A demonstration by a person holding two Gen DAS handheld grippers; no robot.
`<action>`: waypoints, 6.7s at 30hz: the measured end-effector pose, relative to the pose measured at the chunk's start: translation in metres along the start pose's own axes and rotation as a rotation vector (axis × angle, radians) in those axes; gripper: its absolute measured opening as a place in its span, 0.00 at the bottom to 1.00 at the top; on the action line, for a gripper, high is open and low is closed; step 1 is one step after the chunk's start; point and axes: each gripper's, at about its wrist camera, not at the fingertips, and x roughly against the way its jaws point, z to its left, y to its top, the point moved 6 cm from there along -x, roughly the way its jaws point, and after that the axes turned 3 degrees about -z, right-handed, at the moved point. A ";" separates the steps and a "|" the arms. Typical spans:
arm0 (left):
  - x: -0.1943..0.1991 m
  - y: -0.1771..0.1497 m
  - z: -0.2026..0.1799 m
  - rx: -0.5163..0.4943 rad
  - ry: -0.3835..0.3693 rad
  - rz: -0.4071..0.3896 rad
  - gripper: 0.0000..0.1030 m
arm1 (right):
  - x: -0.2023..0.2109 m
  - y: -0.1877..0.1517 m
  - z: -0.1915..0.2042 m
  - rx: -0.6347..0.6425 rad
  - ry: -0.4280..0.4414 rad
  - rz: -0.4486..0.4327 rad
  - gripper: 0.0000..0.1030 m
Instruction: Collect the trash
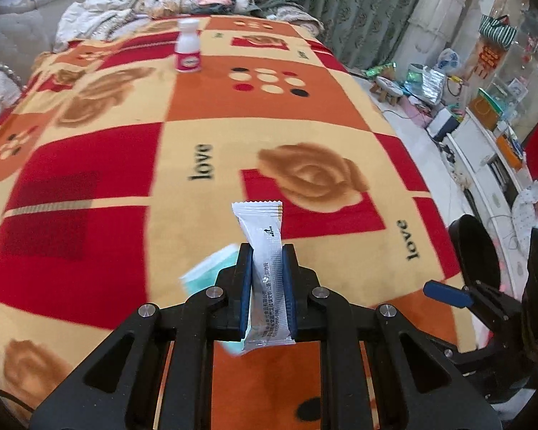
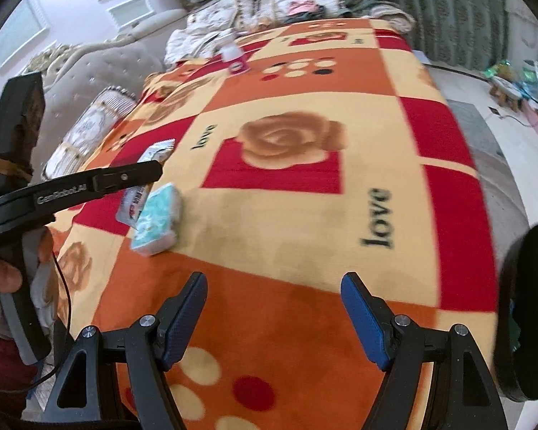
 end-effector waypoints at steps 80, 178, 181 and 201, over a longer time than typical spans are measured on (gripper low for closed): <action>-0.020 -0.029 -0.188 -0.262 -0.193 0.033 0.13 | 0.083 -0.018 -0.115 -0.100 -0.236 -0.149 0.44; -0.039 -0.015 -0.314 -0.322 -0.314 -0.041 0.50 | 0.168 -0.070 -0.236 -0.366 -0.465 -0.252 0.55; -0.019 -0.010 -0.303 -0.325 -0.289 -0.109 0.50 | 0.180 -0.064 -0.221 -0.344 -0.492 -0.298 0.56; 0.060 -0.003 -0.265 -0.346 -0.297 -0.315 0.50 | 0.230 -0.036 -0.145 -0.222 -0.611 -0.483 0.67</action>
